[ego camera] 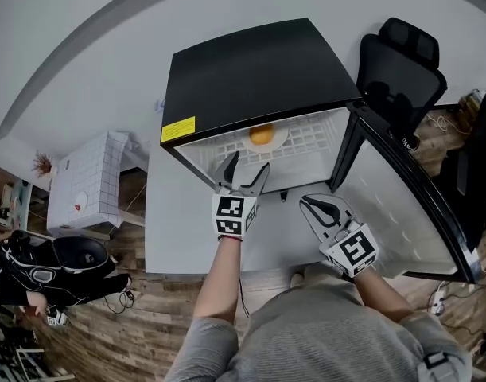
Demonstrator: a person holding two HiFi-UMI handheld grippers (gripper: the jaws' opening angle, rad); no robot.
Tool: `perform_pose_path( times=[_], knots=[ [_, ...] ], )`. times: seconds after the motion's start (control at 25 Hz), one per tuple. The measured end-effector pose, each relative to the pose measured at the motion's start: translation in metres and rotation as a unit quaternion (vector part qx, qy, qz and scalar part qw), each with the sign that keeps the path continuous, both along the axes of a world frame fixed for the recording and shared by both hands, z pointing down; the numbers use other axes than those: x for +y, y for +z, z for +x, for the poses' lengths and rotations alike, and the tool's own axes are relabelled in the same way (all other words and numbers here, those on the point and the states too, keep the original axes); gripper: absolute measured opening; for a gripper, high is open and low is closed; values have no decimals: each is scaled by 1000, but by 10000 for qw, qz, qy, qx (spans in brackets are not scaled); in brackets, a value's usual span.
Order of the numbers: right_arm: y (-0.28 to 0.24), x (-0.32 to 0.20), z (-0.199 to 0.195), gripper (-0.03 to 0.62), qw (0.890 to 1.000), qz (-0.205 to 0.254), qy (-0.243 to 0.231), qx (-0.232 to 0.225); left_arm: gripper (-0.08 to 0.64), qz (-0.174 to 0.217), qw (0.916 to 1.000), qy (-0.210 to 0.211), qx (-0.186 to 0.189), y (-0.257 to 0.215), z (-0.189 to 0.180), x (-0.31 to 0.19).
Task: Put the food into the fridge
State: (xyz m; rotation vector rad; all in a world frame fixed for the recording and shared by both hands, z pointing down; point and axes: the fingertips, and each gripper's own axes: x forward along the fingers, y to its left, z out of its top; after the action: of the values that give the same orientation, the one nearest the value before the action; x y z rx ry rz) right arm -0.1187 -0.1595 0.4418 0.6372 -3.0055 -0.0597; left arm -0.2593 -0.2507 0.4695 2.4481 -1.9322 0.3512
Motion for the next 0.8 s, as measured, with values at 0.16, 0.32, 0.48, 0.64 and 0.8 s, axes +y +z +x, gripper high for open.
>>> perform_pose_path(
  times=[0.16,0.32,0.48,0.64,0.8],
  knots=[
    [-5,7,-3,14,10000,60,-35,6,288,126,9998,12,178,-4,8,25],
    [-7,14,-5,14,9999,98,-67,16,237,179,9992,18,352,-7,16,49],
    [-9,21,-6,14,9999,132,-105,19,157,245,9986,15,476,-12,25,72],
    [-8,26,-6,14,9998,129,-141,64,33,404,9975,-87,570,-19,29,91],
    [-9,32,-7,14,9997,158,-189,45,12,495,9971,-47,569,-23,38,109]
  ],
)
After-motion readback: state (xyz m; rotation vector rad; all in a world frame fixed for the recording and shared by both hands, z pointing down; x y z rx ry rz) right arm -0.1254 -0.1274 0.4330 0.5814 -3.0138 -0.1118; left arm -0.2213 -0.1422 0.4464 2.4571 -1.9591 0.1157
